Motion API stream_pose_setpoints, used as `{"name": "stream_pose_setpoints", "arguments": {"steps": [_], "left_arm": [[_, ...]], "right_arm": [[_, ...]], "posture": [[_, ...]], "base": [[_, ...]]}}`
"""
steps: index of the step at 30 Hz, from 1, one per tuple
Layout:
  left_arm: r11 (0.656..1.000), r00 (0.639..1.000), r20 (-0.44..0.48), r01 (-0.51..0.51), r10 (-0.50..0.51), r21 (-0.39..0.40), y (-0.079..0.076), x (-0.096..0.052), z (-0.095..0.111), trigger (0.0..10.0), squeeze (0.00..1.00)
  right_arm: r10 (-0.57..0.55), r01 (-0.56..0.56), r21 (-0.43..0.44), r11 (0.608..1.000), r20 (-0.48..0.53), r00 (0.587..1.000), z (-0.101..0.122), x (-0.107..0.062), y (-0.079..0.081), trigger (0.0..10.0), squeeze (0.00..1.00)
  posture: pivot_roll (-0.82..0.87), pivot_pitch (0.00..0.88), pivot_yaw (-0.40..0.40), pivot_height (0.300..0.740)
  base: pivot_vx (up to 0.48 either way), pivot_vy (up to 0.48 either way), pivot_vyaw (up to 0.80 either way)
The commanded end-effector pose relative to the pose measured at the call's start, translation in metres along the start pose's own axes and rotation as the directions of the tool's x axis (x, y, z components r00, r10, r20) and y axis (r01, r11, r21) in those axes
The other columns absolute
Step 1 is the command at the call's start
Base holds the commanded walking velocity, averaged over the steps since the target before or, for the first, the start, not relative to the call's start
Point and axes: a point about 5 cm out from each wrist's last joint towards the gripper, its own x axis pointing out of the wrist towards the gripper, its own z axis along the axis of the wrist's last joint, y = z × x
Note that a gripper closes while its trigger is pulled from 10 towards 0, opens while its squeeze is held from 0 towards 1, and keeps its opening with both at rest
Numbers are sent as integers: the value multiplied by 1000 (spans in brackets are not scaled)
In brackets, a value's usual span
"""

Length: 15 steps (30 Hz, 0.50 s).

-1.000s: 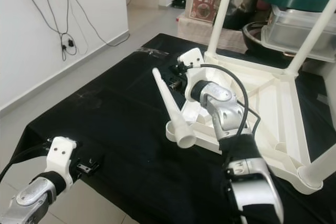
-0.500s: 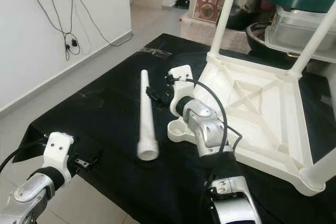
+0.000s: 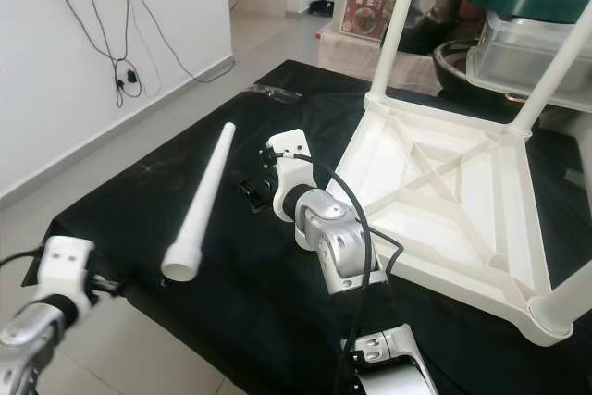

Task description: Building children table

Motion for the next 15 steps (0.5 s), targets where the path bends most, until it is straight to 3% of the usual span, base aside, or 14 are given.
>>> {"name": "stream_pose_setpoints", "arguments": {"steps": [1,7,15], "left_arm": [[1000,999,-21,26,-26,9,2,7,-4,10000,0],[998,999,-9,39,-39,47,8,23,3,10000,0],[997,999,0,53,-53,60,13,33,4,10000,0]], "right_arm": [[-43,43,2,999,-3,999,0,-5,-7,10000,71],[-136,135,52,989,13,991,0,-10,-18,10000,75],[-189,189,91,978,-2,982,-8,-13,-18,10000,75]], "posture": [[43,0,-41,740],[24,0,-26,740],[25,0,-20,740]], "base": [[0,0,0],[0,0,0],[0,0,0]]}}
